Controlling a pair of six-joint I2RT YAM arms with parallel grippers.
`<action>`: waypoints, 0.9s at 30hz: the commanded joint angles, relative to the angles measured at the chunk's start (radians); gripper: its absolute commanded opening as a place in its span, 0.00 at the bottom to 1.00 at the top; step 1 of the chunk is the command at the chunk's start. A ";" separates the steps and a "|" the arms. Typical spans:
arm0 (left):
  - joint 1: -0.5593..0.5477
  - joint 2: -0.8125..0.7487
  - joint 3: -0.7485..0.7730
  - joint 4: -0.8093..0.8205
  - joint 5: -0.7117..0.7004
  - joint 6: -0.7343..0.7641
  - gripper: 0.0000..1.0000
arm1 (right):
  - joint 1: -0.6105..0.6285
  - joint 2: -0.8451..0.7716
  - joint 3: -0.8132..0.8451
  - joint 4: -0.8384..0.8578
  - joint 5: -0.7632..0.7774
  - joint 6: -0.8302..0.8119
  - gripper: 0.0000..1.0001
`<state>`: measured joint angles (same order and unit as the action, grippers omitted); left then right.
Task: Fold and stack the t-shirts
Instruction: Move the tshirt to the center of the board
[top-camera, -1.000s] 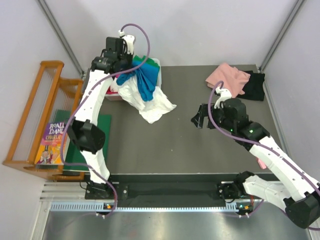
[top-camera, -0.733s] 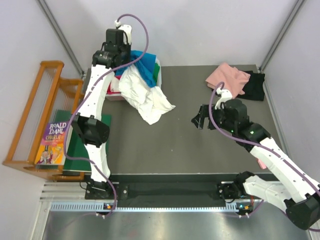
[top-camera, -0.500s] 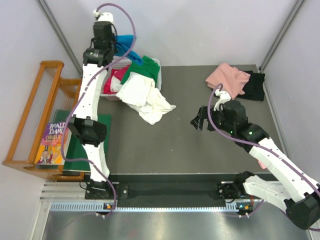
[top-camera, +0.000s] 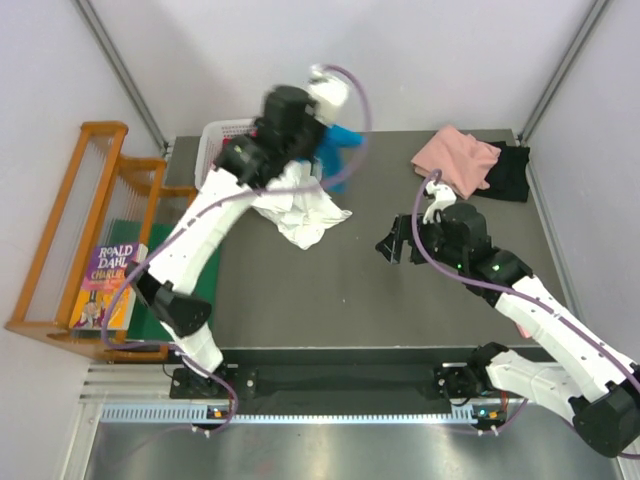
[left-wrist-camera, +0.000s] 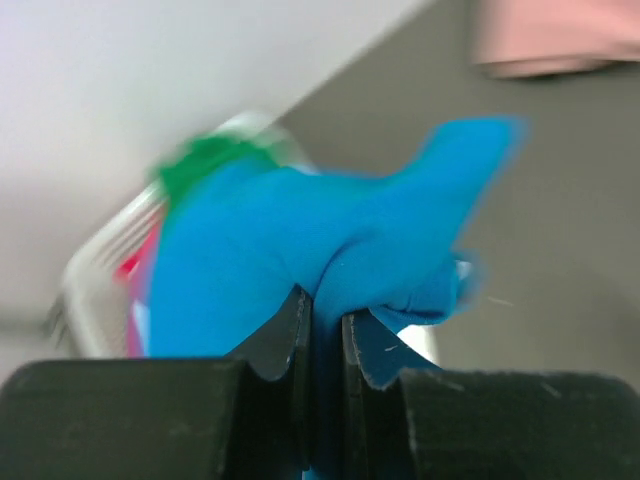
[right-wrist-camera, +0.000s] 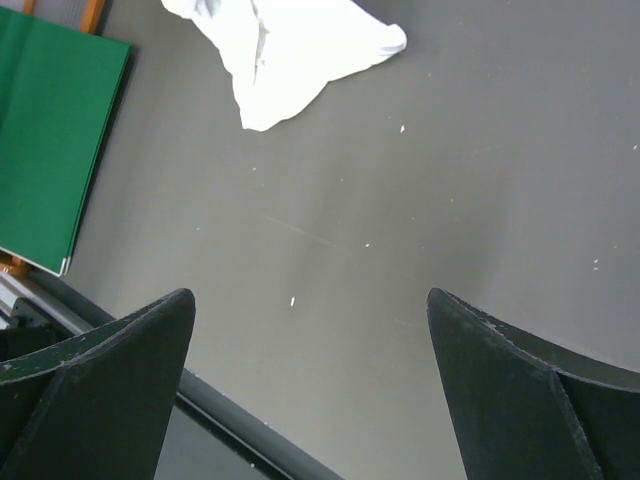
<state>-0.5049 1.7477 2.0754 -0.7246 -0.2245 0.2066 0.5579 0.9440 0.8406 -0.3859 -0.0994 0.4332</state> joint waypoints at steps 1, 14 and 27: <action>-0.201 -0.175 0.005 -0.040 0.086 0.080 0.00 | 0.019 -0.002 0.008 0.047 0.012 0.016 1.00; -0.224 -0.327 -0.579 -0.104 0.460 -0.053 0.00 | 0.019 -0.106 0.052 0.002 0.185 0.050 1.00; -0.316 -0.301 -0.684 -0.186 0.643 -0.044 0.85 | 0.019 -0.079 0.084 0.013 0.260 0.071 1.00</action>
<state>-0.7982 1.4544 1.3376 -0.8959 0.2916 0.1390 0.5632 0.8474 0.8566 -0.4072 0.1326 0.4915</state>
